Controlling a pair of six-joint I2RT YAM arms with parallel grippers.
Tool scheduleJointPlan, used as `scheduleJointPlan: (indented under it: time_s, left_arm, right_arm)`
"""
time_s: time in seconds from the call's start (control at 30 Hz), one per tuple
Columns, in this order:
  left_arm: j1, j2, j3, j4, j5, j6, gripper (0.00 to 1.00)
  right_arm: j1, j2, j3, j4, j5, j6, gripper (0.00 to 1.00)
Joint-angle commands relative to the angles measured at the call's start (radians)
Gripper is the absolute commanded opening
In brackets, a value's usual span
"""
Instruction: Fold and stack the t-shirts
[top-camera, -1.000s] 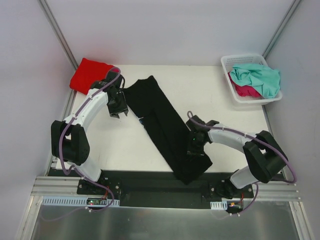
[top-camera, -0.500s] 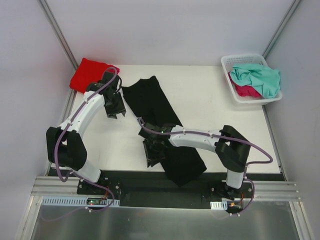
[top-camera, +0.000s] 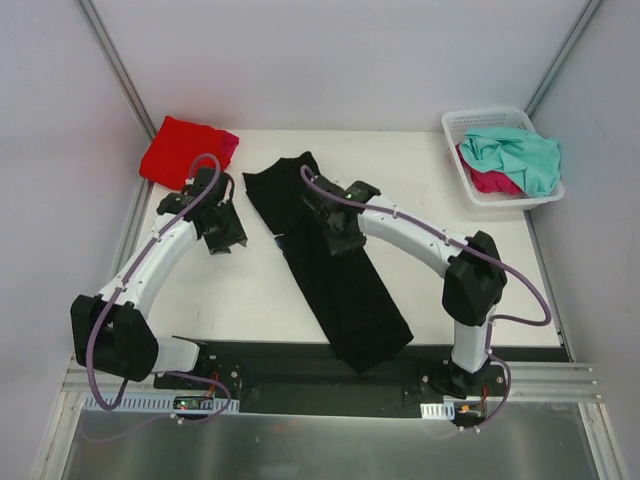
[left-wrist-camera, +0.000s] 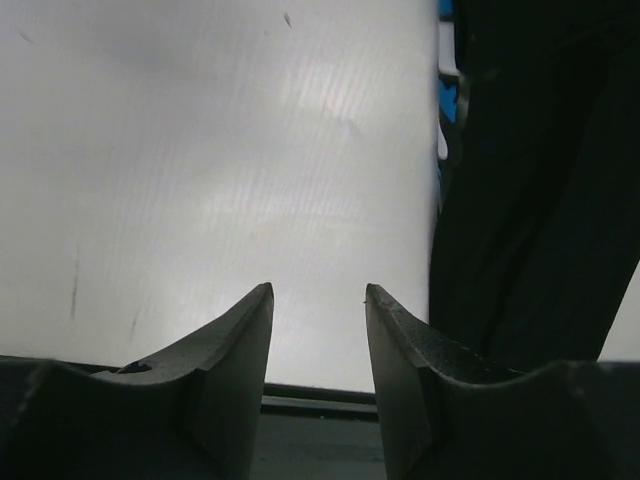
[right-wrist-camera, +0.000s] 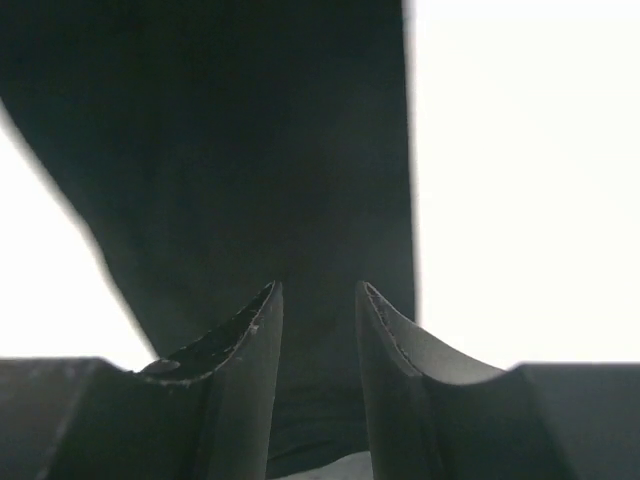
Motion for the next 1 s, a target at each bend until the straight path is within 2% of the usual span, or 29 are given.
scheduleJointPlan:
  time_s: [0.0, 0.1, 0.27, 0.4, 0.6, 0.9, 0.97]
  left_arm:
    - [-0.084, 0.007, -0.059, 0.059, 0.135, -0.052, 0.41]
    - [-0.189, 0.084, -0.039, 0.056, 0.169, -0.058, 0.41]
    - [-0.422, 0.231, 0.061, 0.088, 0.22, -0.11, 0.41]
    - [-0.56, 0.319, 0.153, 0.104, 0.245, -0.162, 0.4]
    - [-0.668, 0.322, 0.132, 0.165, 0.259, -0.272, 0.39]
    - [-0.792, 0.329, 0.107, 0.185, 0.309, -0.334, 0.38]
    - [-0.823, 0.342, 0.101, 0.193, 0.312, -0.343, 0.38]
  right_arm:
    - [-0.151, 0.037, 0.068, -0.059, 0.104, -0.177, 0.39]
    - [-0.241, 0.09, 0.112, -0.015, 0.016, -0.223, 0.38]
    - [-0.314, 0.271, 0.332, -0.083, -0.063, -0.283, 0.37]
    - [-0.366, 0.406, 0.51, -0.15, -0.149, -0.294, 0.37]
    - [-0.403, 0.506, 0.652, -0.198, -0.312, -0.332, 0.36]
    - [-0.415, 0.546, 0.669, -0.19, -0.367, -0.375, 0.36]
    - [-0.416, 0.549, 0.666, -0.18, -0.427, -0.373, 0.35]
